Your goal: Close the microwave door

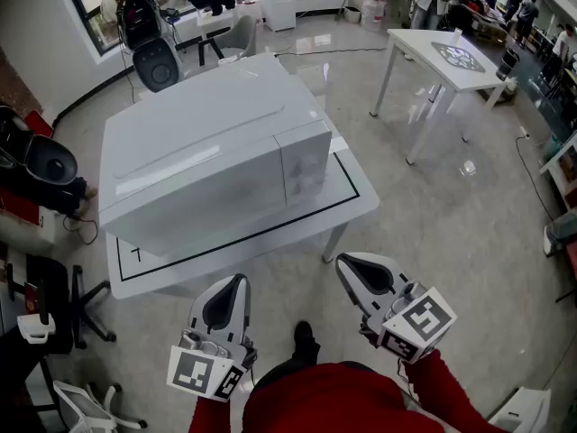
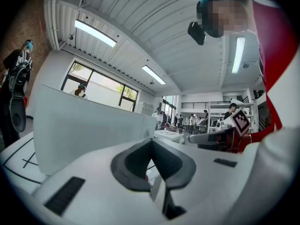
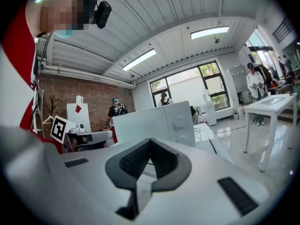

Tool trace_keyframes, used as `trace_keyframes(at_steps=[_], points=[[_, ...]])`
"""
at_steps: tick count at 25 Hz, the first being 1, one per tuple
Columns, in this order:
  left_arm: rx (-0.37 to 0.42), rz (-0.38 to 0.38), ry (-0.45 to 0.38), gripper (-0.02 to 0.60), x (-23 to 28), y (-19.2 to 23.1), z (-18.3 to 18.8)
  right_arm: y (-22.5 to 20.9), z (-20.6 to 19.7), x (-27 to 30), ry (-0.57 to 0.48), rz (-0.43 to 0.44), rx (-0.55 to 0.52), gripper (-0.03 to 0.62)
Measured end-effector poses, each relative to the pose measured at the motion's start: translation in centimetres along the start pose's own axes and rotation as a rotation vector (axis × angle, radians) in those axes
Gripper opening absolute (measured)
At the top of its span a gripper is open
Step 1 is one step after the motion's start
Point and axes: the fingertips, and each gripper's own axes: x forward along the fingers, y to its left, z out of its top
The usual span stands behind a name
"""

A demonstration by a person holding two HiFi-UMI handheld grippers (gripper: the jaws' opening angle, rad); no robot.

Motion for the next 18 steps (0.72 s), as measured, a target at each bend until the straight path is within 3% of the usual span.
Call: trace_keyframes(at_steps=[11,18], points=[[-0.013,0.011,0.000,0.011,-1.5,-0.2,-0.3,0.5,-0.3,-2.3,-0.036,-0.031,0.022,0.012],[-0.008,0.011,0.000,0.011,-1.4,-0.5,-0.4,0.5,-0.9,-2.5,-0.009,-0.043,-0.027,0.012]])
